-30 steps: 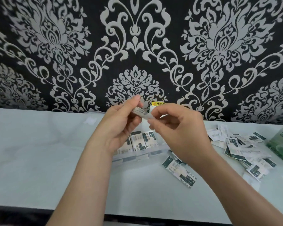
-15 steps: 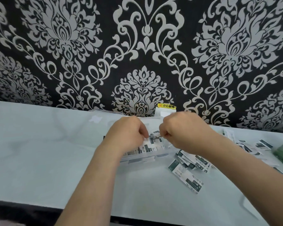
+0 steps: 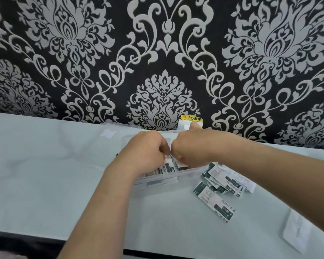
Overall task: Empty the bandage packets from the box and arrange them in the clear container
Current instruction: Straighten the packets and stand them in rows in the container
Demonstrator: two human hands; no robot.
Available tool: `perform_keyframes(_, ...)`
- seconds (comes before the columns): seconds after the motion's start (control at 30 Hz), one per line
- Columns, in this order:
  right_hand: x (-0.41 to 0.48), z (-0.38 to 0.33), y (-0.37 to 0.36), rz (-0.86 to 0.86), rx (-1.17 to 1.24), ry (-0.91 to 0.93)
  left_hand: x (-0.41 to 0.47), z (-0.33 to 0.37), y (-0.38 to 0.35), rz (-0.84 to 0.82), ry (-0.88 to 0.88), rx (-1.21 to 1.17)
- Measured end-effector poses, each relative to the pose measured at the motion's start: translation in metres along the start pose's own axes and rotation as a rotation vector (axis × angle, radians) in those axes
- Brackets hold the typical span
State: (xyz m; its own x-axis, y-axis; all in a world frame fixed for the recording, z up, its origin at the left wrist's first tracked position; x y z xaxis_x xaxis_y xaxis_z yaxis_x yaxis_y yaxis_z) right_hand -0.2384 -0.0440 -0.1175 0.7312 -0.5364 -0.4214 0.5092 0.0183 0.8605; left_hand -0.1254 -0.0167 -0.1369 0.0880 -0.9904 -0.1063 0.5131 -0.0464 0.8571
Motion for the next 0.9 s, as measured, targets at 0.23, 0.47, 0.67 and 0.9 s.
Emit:
perform_keyframes(0.23,0.009,0.000,-0.007,-0.141,-0.077,0.037,0.002,0.001,-0.005,-0.034,0.002,0.053)
perform_keyframes(0.47,0.017,0.002,-0.013,-0.087,-0.129,0.083,0.004,0.003,-0.002,-0.017,0.004,0.067)
perform_keyframes(0.67,0.011,0.007,-0.005,-0.102,0.006,0.092,0.004,0.002,-0.002,0.019,0.004,0.032)
perform_keyframes(0.9,-0.059,0.043,0.016,0.428,0.567,-0.043,-0.015,0.035,0.012,0.228,-0.166,-0.252)
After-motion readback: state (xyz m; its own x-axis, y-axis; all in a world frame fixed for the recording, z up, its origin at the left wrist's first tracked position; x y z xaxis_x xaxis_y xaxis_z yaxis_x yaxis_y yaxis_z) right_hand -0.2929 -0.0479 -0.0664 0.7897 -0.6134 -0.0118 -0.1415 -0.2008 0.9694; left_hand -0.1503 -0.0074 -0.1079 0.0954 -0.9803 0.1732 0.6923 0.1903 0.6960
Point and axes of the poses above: each hand's wrist, its own x-axis towards the middle knuckle, its own y-axis out of the back of the hand, z = x × y, the point moved 3 cm from there along x, towards the middle knuckle, and after that the axes turned 11 degrees about y, right-handed, at the moved point
